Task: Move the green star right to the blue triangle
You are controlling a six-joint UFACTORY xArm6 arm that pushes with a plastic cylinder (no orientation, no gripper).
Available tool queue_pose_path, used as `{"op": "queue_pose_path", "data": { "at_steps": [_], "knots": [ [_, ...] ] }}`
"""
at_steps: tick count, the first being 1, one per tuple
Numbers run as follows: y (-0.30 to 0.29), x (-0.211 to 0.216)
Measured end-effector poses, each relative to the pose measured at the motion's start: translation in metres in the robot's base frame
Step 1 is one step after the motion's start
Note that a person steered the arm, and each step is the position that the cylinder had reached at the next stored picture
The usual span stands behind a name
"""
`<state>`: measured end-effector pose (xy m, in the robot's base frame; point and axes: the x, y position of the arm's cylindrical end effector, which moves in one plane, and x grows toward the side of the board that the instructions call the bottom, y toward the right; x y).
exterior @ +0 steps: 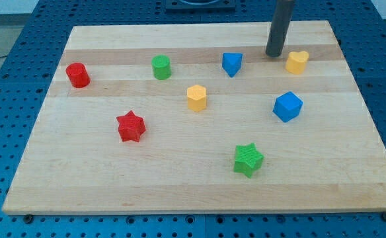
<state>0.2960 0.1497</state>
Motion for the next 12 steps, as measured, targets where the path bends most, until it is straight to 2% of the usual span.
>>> {"op": "queue_pose_path", "data": {
  "at_steps": [1, 2, 3, 4, 5, 6, 7, 8, 9, 10, 11, 12],
  "knots": [
    [0.016, -0.010],
    [0.054, 0.049],
    [0.102, 0.060],
    [0.073, 0.097],
    [0.010, 0.113],
    [0.055, 0.103],
    [0.066, 0.080],
    [-0.003, 0.076],
    [-0.098, 0.102],
    [-0.053, 0.097],
    [-0.036, 0.067],
    [-0.036, 0.068]
  ]
}}
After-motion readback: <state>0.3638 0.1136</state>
